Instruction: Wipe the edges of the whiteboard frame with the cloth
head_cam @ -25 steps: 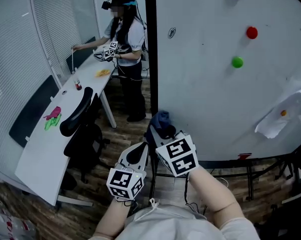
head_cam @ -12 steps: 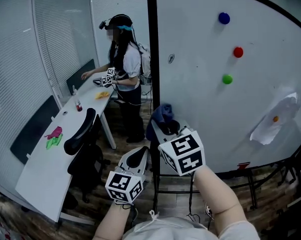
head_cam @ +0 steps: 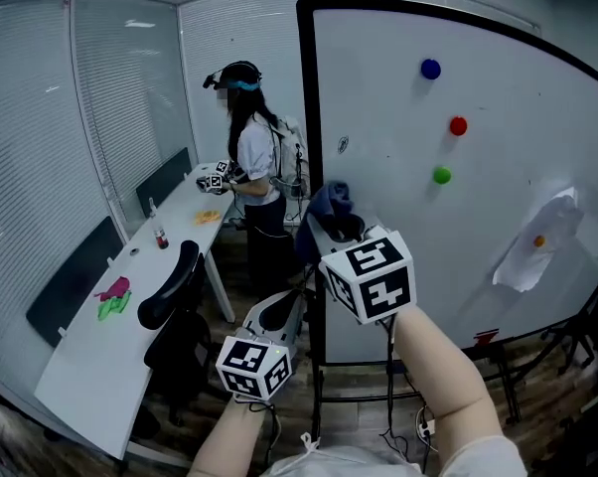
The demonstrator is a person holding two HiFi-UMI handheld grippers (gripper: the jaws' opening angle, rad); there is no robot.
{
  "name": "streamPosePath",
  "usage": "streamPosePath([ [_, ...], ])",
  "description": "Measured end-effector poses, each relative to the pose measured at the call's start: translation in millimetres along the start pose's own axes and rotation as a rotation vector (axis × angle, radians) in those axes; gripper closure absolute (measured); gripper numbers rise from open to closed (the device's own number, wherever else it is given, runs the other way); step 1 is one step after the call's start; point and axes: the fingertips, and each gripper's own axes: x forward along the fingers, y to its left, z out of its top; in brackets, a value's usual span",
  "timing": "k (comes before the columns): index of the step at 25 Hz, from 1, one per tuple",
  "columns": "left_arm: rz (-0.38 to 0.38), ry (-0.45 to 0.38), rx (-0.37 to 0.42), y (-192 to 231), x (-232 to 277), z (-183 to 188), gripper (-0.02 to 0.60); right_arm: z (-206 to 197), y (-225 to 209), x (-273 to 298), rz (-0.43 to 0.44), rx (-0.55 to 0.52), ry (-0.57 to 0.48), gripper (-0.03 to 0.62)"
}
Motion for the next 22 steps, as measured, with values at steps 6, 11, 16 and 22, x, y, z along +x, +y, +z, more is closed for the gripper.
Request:
streamPosePath([
  [6,-0.026,-0.008,0.045,-3.3,2.6,17.0,0.563,38.1,-9.9,1.1,-0.061,-0.102,-0.016,0.525],
  [11,-0.019,-0.004,0.039,2.2,-1.1,20.2,0.563,78.2,-17.0,5.3,-0.084,-0.134,-0.063,0.525],
  [16,-0.033,-0.002,0.058,1.7,3.9,28.1,0.563,125.6,-33.6,7.1,-0.108,-0.158,-0.111,0.525],
  [22,-0.072,0.003,0.039,-4.6,16.9,21.9,0.563,175.5,-45.5,11.8,-0.133,-0.190,-0.148,0.525],
])
